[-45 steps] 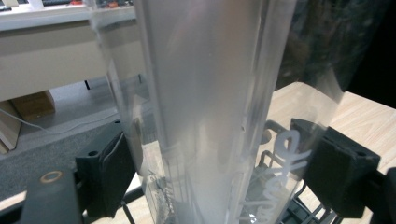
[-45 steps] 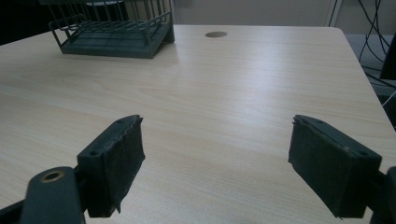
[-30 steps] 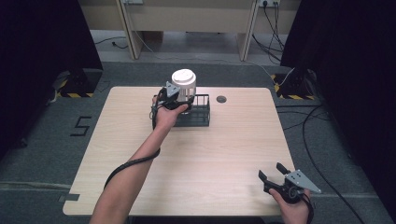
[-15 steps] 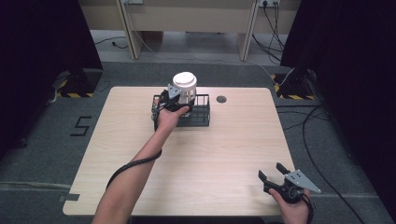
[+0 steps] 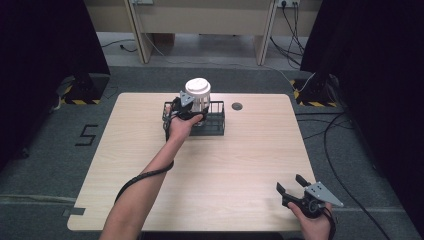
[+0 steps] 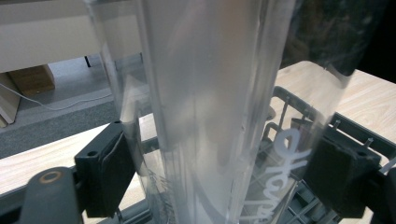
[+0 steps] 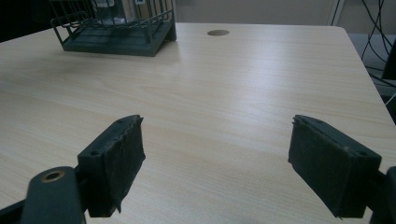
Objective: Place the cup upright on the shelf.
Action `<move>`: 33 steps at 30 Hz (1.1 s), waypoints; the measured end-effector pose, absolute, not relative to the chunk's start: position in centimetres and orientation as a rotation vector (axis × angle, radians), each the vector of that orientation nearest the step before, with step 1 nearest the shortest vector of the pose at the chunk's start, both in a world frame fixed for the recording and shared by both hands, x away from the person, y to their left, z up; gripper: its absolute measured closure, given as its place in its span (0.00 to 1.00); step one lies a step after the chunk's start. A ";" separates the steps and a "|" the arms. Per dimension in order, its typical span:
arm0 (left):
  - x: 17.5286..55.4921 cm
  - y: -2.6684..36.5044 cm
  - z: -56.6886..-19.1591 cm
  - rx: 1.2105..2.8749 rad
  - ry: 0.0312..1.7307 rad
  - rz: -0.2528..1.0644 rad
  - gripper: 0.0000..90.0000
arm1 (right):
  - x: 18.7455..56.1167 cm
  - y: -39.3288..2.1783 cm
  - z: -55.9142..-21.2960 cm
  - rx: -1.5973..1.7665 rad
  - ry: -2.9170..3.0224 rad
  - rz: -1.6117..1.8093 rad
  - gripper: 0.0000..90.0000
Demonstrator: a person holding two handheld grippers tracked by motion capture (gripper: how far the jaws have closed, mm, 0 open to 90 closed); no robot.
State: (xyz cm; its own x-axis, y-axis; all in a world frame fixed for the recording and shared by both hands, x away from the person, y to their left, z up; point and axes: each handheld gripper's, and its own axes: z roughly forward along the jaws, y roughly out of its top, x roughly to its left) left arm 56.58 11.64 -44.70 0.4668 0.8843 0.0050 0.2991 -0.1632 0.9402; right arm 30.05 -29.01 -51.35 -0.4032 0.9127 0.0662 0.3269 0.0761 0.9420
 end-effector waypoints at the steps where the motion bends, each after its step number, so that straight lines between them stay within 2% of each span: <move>1: 56.6 11.7 -44.7 1.705 1.024 0.723 0.19 | 30.0 -29.0 -51.3 1.230 1.791 1.331 0.21; 15: 55.7 12.1 -44.6 1.697 1.029 0.714 0.16 | 30.1 -28.9 -51.4 1.220 1.800 1.329 0.21; 33: 52.4 13.5 -43.7 1.679 0.995 0.746 0.16 | 30.1 -28.9 -51.4 1.223 1.804 1.328 0.21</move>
